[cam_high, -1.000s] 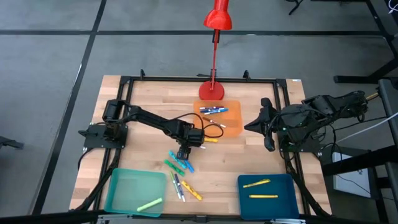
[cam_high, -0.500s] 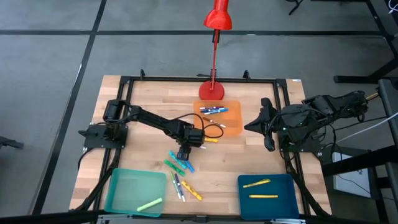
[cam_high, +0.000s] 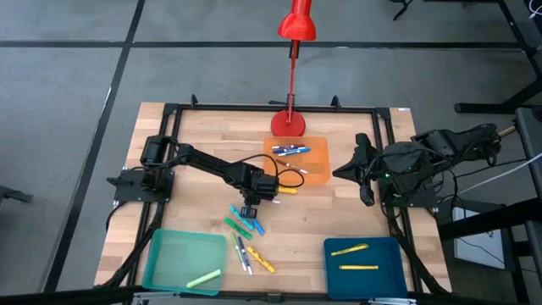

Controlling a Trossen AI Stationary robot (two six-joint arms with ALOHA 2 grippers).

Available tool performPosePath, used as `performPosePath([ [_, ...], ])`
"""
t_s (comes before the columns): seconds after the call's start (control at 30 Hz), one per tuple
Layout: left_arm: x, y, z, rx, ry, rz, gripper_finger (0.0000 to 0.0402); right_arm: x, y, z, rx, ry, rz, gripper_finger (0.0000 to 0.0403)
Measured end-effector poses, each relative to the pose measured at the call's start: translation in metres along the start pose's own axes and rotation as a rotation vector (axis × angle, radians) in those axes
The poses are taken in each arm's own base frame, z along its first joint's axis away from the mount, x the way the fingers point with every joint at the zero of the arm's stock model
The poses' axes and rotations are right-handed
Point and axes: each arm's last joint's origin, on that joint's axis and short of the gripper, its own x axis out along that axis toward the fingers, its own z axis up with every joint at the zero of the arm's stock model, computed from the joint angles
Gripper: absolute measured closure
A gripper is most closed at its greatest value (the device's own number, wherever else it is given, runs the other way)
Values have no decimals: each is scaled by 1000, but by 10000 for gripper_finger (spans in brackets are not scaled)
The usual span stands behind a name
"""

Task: Pick & Place Markers
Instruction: Put the pink marker pen into the orange bin

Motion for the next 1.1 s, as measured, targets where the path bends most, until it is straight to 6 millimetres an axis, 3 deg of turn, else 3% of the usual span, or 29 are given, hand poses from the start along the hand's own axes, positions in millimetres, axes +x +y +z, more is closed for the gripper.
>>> performPosePath([
  [0.3,-3,0,1,-2,-3,-14,374,0,0,0,0,0,0,382],
  [0.83,-36,-10,15,45,48,-8,374,0,0,0,-5,0,0,382],
  [1.1,-58,-19,32,69,-22,20,374,0,0,0,-5,0,0,382],
])
